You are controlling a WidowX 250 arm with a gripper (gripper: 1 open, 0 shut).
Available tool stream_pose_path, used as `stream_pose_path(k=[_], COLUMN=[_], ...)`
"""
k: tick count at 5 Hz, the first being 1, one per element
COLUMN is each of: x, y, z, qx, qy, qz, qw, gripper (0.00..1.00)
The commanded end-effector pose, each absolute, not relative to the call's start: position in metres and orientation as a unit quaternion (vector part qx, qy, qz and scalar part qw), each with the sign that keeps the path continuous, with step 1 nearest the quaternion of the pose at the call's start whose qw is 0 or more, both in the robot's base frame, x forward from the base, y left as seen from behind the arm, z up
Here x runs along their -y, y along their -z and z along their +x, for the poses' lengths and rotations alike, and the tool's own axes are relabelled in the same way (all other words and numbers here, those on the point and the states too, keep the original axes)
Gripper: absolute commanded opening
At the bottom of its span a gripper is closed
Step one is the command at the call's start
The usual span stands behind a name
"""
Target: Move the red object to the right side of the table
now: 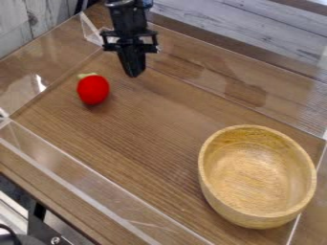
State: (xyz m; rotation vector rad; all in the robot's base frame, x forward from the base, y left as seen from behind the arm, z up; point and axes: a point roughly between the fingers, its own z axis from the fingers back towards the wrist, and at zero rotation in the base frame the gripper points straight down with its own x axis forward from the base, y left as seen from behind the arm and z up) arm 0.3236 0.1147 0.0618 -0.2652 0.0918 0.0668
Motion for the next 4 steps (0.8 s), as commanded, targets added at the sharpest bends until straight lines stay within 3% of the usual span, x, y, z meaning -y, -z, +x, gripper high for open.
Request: stream_pose_path(k=[1, 4], x=[-0.12, -0.142], y=[-0.093, -0.088], z=[0.314, 0.306], qx=[-0.02, -0.038], qy=[-0.019, -0.049], qz=[-0.115, -0.107], qw=[0.993, 0.992], gripper=[1.0, 1.0])
